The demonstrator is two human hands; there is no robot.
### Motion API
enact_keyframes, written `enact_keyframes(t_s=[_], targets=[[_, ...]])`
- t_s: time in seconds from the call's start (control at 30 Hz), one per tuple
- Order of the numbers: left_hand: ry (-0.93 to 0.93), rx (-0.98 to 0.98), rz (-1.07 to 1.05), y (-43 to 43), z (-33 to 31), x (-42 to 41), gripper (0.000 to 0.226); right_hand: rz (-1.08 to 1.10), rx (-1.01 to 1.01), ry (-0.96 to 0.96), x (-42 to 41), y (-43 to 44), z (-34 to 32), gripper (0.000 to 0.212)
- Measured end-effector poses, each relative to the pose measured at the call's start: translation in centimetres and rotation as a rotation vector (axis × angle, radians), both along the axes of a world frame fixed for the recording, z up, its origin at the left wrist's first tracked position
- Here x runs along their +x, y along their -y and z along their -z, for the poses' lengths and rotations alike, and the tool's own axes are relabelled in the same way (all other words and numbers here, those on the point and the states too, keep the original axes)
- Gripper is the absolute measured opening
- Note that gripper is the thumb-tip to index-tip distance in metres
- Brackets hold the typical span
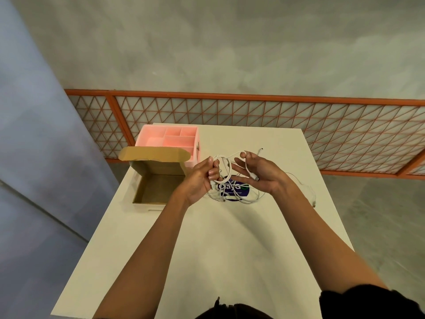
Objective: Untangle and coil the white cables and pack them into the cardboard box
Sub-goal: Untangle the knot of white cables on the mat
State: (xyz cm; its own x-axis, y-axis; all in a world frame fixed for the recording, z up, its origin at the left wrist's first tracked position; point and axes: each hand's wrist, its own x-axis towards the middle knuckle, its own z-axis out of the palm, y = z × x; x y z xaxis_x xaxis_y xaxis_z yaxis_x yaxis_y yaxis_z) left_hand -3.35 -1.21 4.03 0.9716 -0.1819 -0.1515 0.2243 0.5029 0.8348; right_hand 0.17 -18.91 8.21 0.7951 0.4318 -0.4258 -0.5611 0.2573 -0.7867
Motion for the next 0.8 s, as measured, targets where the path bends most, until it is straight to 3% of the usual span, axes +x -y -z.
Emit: enact_keyframes(t_s=[0.2, 0.4, 0.5, 0.6, 0.8], targets=[[0.038, -0.018, 0.016, -0.3, 0.3, -0.6, 0.027, -0.010, -0.003, 0.001, 0.1, -0.2, -0.2, 0.033], [0.010, -0.001, -0.111, 0.3, -0.3, -0.4, 0.030, 0.015, 0.024, -0.072, 0.1, -0.7, 0.5, 0.033], [0.037, 0.170, -0.205, 0.9, -0.3, -0.5, 0.031, 0.036, 0.035, -0.097, 0.2, -0.7, 0.8, 0.033], [0.155, 0.423, -0.263, 1.3, -0.1, -0.8, 0.013, 0.045, 0.017, -0.085, 0.2, -0.6, 0.7, 0.032], [0.216, 0.524, -0.322, 1.7, -0.9, -0.9, 0.020, 0.014, 0.006, -0.057, -0.1, -0.4, 0.5, 0.033]])
